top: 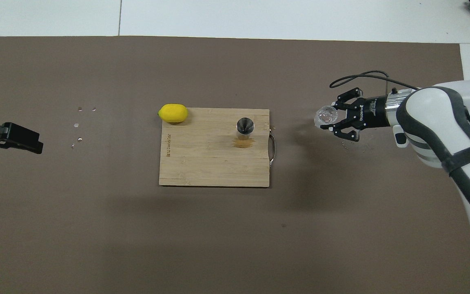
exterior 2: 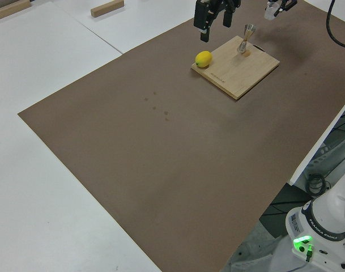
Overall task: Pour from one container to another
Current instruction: 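Lift the glass cup and carry it over the dark cup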
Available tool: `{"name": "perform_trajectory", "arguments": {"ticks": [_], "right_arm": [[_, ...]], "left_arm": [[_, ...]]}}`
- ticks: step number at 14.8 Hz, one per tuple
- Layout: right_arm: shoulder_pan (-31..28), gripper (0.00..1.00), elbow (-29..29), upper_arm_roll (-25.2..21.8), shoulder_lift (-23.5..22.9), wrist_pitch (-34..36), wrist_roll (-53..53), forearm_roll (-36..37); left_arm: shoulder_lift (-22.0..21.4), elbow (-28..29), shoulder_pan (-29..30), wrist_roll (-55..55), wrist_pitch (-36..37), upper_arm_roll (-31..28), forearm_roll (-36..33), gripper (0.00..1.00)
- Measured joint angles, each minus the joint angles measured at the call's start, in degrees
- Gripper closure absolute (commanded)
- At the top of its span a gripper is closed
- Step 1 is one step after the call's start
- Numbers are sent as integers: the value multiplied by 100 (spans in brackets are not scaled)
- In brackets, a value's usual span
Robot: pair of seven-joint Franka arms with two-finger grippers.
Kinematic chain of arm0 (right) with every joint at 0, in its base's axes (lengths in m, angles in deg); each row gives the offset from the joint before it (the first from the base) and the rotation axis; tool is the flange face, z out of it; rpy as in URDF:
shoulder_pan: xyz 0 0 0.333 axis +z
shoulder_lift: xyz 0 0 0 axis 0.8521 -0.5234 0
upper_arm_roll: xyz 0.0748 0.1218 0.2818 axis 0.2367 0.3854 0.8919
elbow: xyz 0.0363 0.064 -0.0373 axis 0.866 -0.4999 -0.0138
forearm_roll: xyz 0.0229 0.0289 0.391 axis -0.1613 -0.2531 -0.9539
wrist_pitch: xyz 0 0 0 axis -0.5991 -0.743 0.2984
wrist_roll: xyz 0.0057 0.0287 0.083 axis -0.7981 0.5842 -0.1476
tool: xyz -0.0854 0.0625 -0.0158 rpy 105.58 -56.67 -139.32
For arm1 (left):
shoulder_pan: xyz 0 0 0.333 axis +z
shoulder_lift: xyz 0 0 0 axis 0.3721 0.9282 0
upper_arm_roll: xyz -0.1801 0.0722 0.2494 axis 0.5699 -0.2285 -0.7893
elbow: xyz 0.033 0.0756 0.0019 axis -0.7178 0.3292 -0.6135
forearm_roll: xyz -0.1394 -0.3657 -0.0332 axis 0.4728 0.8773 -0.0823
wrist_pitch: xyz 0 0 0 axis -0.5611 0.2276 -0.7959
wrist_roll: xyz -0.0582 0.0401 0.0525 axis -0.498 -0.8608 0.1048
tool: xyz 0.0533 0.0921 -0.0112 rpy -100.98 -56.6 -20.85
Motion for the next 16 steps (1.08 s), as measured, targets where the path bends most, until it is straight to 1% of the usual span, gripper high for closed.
{"name": "perform_trajectory", "arguments": {"ticks": [3, 6, 8, 11, 14, 16], "right_arm": [[567, 100, 384, 8, -16, -312, 1295, 640], [1131, 100, 593, 9, -113, -715, 2095, 1078], [1396, 100, 718, 9, -201, -824, 2300, 1452], [1629, 100, 890, 12, -273, -820, 2338, 2062], [1799, 100, 987, 12, -295, -802, 2338, 2299], [1858, 100, 1050, 12, -301, -697, 2338, 2641]], "left_arm": [[0, 1, -58, 0, -1, 20, 0, 0], [0, 3, -53, 0, -1, 2, 0, 0], [0, 3, -44, 0, -1, -4, 0, 0], [0, 3, -42, 0, -1, -4, 0, 0], [0, 4, -42, 0, -1, -4, 0, 0], [0, 4, -42, 0, -1, -4, 0, 0]]}}
